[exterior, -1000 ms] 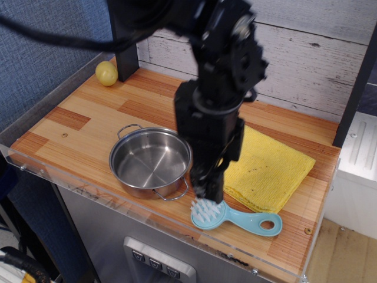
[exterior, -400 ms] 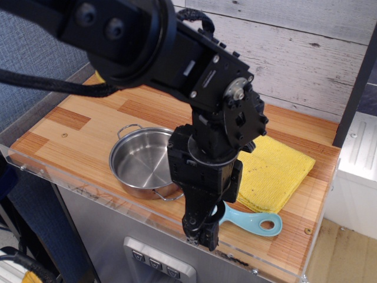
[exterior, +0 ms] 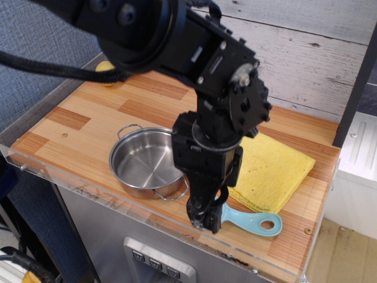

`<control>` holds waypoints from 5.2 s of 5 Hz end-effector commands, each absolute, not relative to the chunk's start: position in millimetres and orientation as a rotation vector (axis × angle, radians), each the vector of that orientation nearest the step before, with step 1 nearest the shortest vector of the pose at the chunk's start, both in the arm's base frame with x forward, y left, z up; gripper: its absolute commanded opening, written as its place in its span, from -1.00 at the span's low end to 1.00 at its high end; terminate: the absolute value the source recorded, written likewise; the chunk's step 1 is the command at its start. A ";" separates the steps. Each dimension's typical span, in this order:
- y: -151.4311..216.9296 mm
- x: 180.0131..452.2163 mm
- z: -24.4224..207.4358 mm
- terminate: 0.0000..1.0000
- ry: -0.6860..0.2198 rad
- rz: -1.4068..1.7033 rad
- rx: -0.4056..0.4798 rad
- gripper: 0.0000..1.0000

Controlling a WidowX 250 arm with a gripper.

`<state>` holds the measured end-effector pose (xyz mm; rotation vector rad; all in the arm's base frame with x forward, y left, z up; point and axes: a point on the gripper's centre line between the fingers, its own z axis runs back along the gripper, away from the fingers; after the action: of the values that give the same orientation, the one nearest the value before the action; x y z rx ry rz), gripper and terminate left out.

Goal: Place the brush at the top left of the pan.

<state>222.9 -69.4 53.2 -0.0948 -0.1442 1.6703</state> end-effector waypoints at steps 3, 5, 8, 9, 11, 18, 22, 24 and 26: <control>-67.1 230.6 37.8 -1.00 -0.163 1.658 -0.071 1.00; -69.0 233.1 24.6 -1.00 -0.179 1.649 -0.032 1.00; -73.9 234.8 22.5 -1.00 -0.200 1.626 -0.008 -1.00; -72.9 237.4 27.9 -1.00 -0.210 1.586 -0.035 -1.00; -76.8 251.4 77.3 -1.00 -0.297 1.445 -0.147 -1.00; 68.2 338.5 138.2 -1.00 -0.436 1.508 -0.137 -1.00; 138.1 357.1 61.2 -1.00 -0.406 1.548 0.004 -1.00; 149.8 355.7 38.8 -1.00 -0.390 1.556 0.033 -1.00; 146.6 354.7 43.3 -1.00 -0.355 1.550 0.016 1.00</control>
<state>353.3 136.8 22.3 0.0361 -0.3004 1.5381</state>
